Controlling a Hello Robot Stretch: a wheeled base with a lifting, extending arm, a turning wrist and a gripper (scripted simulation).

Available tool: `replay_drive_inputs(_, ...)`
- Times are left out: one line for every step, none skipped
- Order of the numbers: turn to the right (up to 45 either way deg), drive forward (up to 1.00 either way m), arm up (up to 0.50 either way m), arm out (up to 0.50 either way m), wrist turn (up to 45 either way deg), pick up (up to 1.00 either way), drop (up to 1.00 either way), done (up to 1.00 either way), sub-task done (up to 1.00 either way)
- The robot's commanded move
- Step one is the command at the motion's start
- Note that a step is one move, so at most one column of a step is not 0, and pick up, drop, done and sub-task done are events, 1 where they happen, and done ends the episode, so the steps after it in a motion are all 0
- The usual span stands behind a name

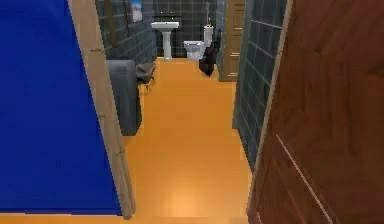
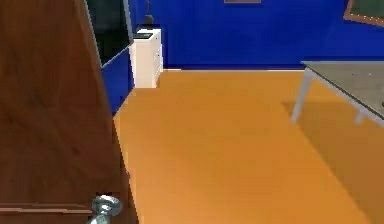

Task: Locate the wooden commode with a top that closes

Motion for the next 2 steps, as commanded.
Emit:
replay_drive_inputs(0.0,1.00,0.00,0.00,0.0,0.00,0.00,0.00,0.00)
replay_drive_inputs(0.0,1.00,0.00,0.00,0.0,0.00,0.00,0.00,0.00)
